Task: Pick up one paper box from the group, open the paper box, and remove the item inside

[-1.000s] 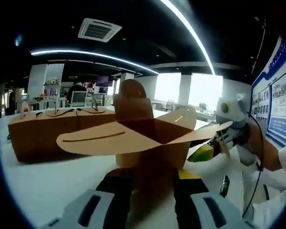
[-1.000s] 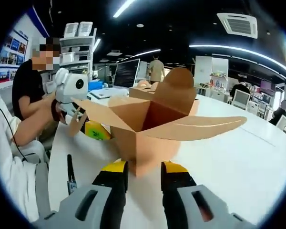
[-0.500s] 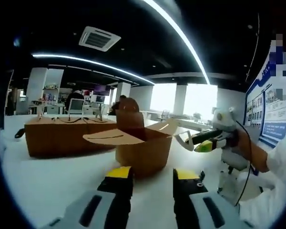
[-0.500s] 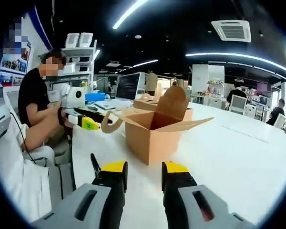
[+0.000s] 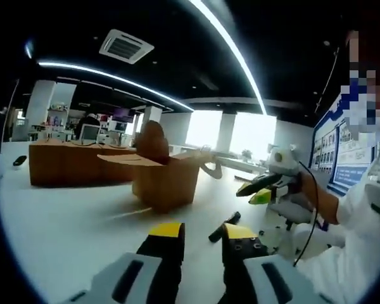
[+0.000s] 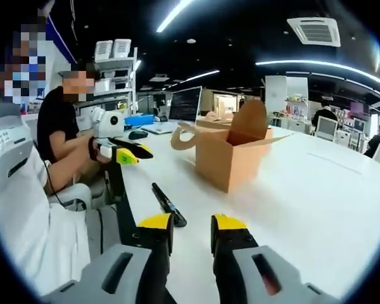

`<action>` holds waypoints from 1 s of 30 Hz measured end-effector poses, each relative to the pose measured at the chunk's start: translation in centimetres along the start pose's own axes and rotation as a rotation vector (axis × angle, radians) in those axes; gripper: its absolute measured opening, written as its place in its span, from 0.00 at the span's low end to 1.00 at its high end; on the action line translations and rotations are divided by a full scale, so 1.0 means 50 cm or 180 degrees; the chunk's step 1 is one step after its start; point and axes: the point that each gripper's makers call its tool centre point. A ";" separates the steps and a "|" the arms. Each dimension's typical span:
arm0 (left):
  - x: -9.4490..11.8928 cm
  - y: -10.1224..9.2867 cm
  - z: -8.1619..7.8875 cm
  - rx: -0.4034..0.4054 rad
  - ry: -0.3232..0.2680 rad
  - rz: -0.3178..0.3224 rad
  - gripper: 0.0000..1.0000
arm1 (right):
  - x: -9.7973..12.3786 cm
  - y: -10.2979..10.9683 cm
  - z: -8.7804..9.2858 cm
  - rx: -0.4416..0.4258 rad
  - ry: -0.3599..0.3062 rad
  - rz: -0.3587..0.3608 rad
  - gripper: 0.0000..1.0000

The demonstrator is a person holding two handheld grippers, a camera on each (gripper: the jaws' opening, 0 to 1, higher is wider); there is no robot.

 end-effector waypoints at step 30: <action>-0.087 -0.006 0.062 -0.0087 0.0470 0.0018 0.15 | -0.037 0.030 0.040 -0.0159 0.0117 -0.0223 0.13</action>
Point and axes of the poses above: the point that each gripper's makers call its tool centre point, and the gripper's own axes: x roughly backward along the fingers, y roughly to its left, z roughly out of its underside, and after that the axes turned 14 degrees about z, right-handed
